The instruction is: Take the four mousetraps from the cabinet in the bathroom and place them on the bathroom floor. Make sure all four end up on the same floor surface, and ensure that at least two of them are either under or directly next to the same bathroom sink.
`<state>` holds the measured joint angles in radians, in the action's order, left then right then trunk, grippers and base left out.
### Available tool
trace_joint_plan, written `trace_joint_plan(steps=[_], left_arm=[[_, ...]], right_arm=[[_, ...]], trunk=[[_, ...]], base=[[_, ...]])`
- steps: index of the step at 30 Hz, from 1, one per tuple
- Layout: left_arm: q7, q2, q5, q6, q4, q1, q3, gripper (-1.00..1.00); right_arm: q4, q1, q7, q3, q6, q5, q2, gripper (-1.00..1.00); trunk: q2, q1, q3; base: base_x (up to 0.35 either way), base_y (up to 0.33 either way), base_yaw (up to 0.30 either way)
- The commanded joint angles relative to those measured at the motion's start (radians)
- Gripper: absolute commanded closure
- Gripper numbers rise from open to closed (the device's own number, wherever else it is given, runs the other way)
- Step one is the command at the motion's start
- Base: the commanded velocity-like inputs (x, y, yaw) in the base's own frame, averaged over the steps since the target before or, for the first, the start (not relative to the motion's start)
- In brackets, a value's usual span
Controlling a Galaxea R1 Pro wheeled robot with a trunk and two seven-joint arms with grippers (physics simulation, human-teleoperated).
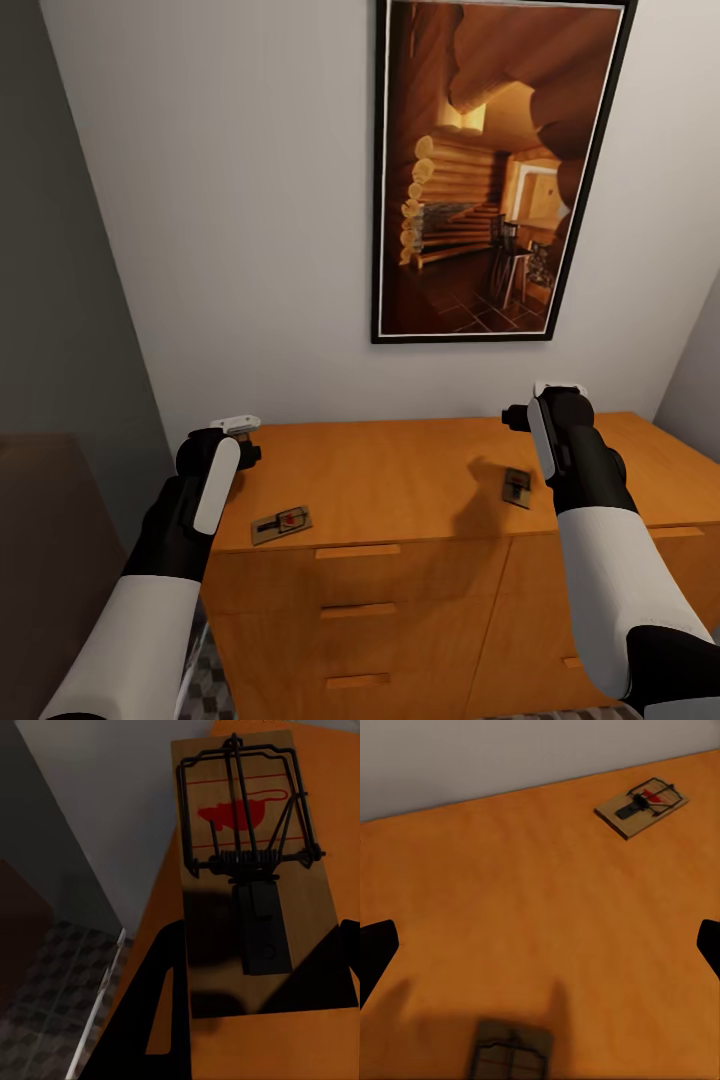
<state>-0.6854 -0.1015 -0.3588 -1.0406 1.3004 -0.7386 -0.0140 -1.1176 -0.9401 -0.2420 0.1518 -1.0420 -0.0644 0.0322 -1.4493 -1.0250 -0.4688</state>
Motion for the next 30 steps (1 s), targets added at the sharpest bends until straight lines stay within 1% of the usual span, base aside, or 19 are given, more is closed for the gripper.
trace_joint_plan(steps=[1,11,30], left_arm=[[-0.008,-0.001,-0.009,-0.003,0.001,-0.001,-0.001,1.00],[-0.006,-0.003,-0.009,-0.003,0.001,-0.001,-0.001,1.00],[-0.004,-0.003,-0.012,-0.003,0.000,-0.001,-0.001,1.00]], right_arm=[[-0.001,-0.001,0.004,0.000,-0.005,-0.006,0.000,-1.00],[-0.001,-0.001,0.004,0.000,-0.005,-0.006,0.000,-1.00],[-0.001,-0.001,0.004,0.000,-0.005,-0.005,-0.002,-1.00]], trunk=[[-0.001,0.000,-0.001],[-0.001,0.000,-0.001],[-0.001,0.000,-0.001]], base=[[0.000,0.030,0.000],[-0.024,0.009,0.000],[-0.290,0.000,0.000]])
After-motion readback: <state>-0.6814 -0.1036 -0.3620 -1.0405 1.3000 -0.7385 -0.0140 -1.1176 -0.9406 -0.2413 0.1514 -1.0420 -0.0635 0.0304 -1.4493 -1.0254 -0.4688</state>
